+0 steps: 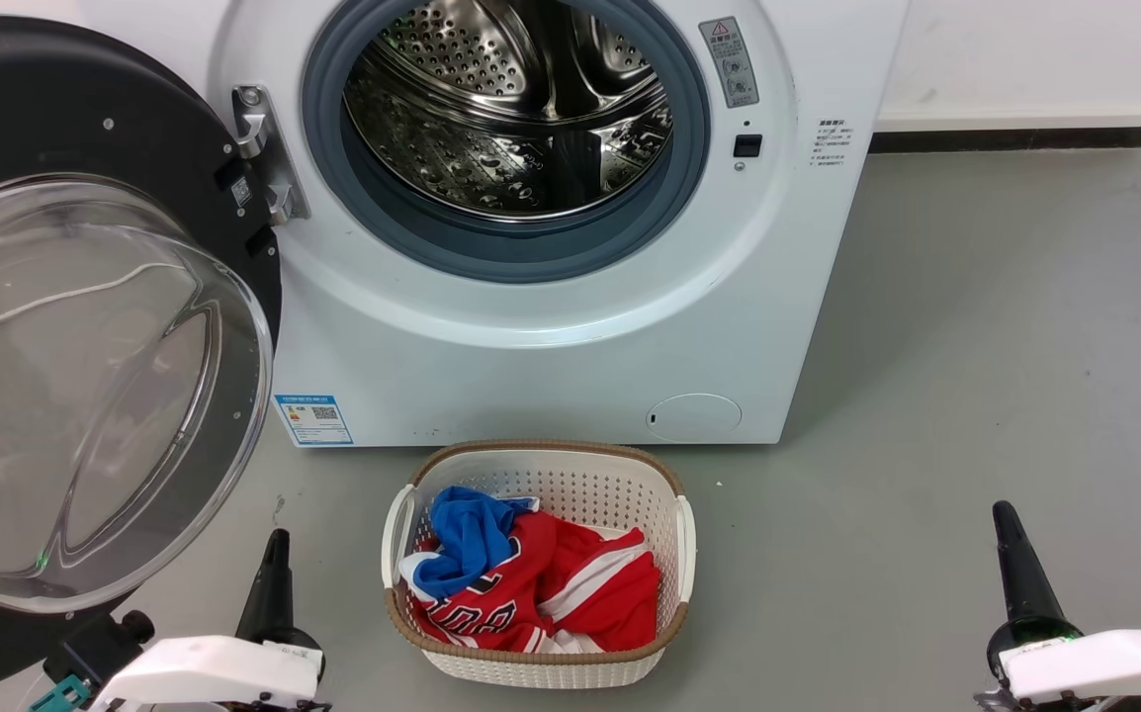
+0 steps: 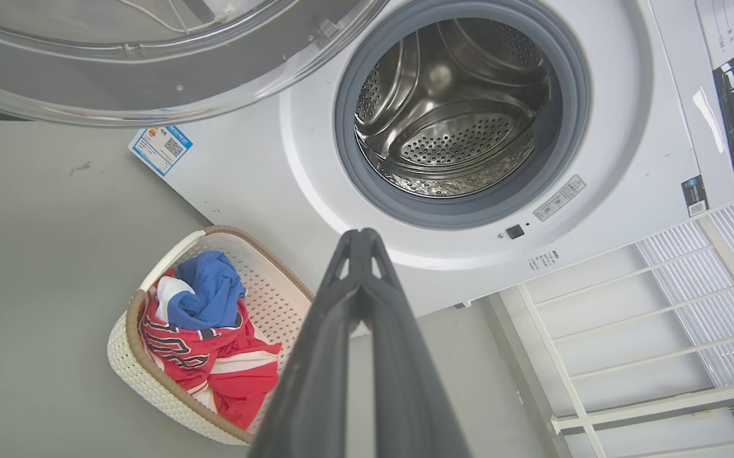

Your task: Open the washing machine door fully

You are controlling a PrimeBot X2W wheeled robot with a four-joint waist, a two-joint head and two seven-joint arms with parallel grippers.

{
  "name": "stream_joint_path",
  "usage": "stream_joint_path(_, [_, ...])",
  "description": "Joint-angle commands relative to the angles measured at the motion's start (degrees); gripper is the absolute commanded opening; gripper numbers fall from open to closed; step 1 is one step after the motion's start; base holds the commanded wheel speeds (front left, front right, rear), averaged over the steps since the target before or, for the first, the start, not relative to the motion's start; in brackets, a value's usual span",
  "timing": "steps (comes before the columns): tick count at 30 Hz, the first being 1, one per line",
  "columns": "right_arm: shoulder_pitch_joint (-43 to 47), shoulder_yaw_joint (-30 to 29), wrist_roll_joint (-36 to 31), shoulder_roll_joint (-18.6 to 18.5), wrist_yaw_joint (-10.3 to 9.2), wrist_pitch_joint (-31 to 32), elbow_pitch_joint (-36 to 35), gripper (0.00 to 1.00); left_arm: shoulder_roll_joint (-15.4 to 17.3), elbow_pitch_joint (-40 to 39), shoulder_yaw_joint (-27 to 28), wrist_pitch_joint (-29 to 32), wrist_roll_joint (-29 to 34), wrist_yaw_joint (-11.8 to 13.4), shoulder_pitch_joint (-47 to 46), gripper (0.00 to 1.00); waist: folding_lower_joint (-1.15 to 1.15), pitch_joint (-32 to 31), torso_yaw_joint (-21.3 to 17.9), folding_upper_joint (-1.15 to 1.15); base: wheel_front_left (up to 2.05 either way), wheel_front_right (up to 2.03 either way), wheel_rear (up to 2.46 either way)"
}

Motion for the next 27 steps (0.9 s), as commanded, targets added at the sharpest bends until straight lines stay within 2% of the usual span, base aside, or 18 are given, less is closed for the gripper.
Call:
stream_joint_path(1, [-1.4,-0.1,1.7,-0.5,0.01,0.4,-0.1,0.0,0.0,-0.4,0.3,0.4,-1.7,-0.4,-1.6,0.0,0.0,0.0,0.0,0.0,0.0,0.0,0.0])
stream_joint_path(27, [-4.6,-0.8,17.2,-0.4,0.01,4.4,2.7,0.0,0.0,0.5,1.0,4.5,-17.9,-1.1,-3.6,0.0,0.0,0.2,0.2,0.0,0.0,0.0,0.0])
